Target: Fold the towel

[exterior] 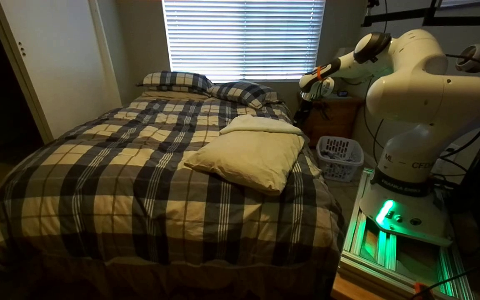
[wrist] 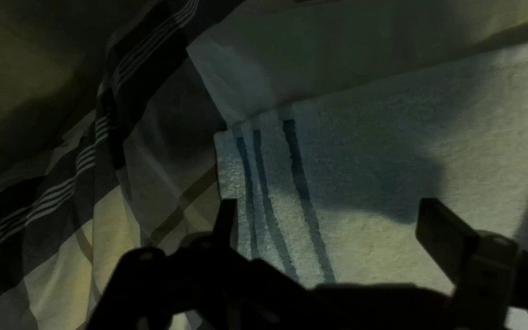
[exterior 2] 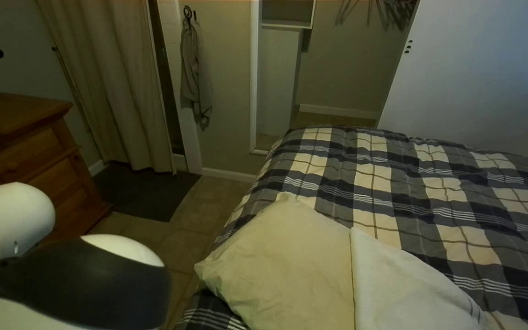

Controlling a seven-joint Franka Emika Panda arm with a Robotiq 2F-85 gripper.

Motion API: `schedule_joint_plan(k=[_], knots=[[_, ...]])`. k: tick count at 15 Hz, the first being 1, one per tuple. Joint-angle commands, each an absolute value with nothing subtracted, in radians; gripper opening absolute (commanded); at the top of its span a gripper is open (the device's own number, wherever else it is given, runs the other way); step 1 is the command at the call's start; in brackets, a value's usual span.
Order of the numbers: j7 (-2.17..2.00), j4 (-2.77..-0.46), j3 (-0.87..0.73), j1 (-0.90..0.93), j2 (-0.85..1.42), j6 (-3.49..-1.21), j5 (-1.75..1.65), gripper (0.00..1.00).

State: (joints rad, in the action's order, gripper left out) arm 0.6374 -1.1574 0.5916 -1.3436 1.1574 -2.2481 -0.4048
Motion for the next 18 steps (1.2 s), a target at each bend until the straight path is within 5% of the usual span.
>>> schedule_joint_plan(k=[1,13,14,15,18], knots=[[0.609,-1.061,0.591,-1.327,1.217,-2.205,-0.377,1.00],[0.534,-0.847,0.595,-1.280,1.360,-2.067,-0.346,1.00],[0.529,-0.833,0.596,-1.279,1.367,-2.062,-0.344,0.95],[0.526,-0.818,0.598,-1.276,1.376,-2.059,-0.343,0.74],[0.533,-0.786,0.609,-1.267,1.398,-2.045,-0.329,0.61]])
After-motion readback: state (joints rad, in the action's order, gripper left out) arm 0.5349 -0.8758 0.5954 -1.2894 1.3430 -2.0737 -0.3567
